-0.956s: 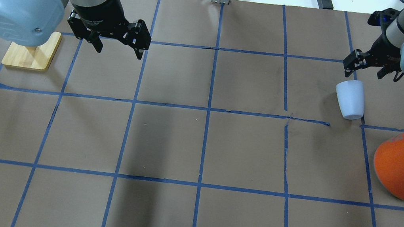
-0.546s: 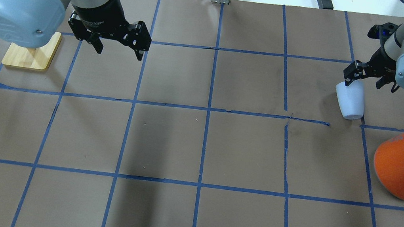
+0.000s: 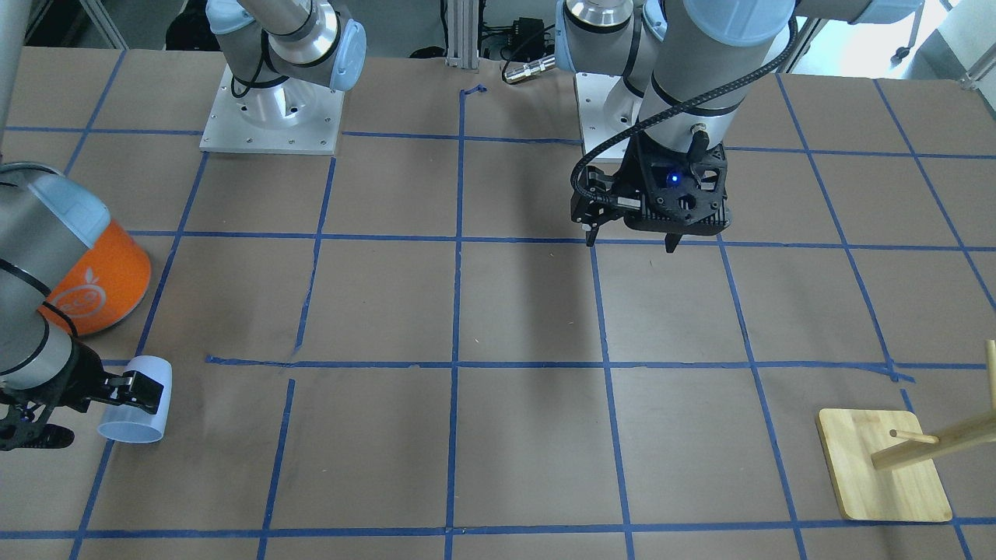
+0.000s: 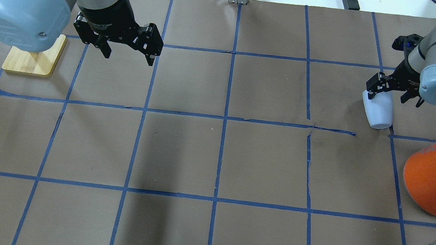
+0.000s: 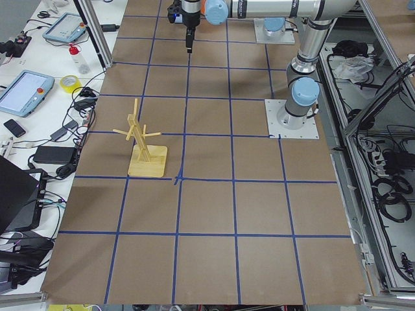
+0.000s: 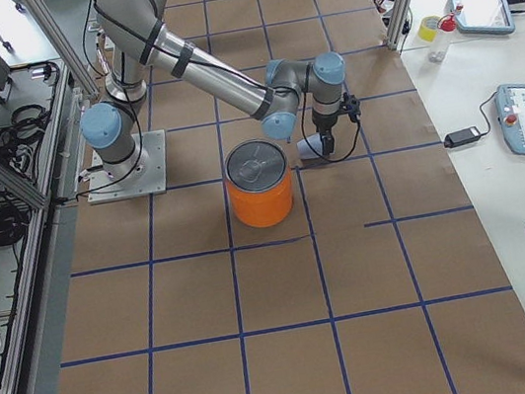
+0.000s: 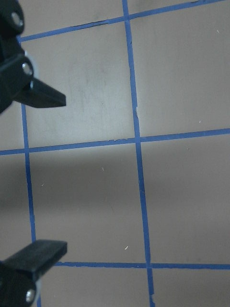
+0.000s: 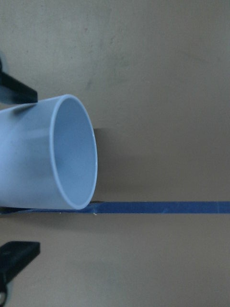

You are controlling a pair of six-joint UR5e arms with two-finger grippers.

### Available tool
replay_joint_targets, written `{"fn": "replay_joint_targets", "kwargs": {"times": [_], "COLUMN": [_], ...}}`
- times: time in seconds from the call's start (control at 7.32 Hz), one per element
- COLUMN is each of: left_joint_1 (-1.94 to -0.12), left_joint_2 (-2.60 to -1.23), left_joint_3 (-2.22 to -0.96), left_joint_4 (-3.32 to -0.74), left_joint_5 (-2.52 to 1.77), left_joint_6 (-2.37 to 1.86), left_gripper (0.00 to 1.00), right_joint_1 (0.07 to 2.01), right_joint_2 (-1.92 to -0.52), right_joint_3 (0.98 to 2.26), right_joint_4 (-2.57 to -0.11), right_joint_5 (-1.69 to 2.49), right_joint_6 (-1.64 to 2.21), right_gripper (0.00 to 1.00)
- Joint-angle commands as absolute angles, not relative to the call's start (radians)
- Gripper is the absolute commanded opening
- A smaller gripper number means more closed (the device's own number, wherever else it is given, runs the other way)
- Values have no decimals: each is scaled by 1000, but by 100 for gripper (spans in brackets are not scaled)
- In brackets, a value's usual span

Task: Flip cup
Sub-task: 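Move the right gripper over the upside-down white cup and lower onto it, then close the right gripper on the cup and lift it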

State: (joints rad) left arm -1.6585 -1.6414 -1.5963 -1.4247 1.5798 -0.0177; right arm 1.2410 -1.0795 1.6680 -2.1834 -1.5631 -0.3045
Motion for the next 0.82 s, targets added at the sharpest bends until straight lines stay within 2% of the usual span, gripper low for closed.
{"fn": "replay_joint_targets", "kwargs": {"times": [0.0, 0.27, 0.68], "left_joint_1": [-1658, -1658, -1660], "left_joint_2": [-1641, -1641, -1641], "left_joint_3": [-1595, -1597, -1597], "left_joint_4": [-1425, -1425, -1425], "left_joint_5": [1580, 1580, 1580], "left_joint_6": [-17, -17, -17], "left_gripper": [97, 97, 97], "right_joint_1": [1244, 1244, 1244], "right_joint_2": [-1065, -1005, -1002], "right_joint_3": [1669, 1667, 1669], "right_joint_4": [-2198, -2294, -2324], "right_joint_5": [-1560, -1565, -1569], "right_joint_6": [-307, -308, -299], "right_gripper": [100, 100, 100]}}
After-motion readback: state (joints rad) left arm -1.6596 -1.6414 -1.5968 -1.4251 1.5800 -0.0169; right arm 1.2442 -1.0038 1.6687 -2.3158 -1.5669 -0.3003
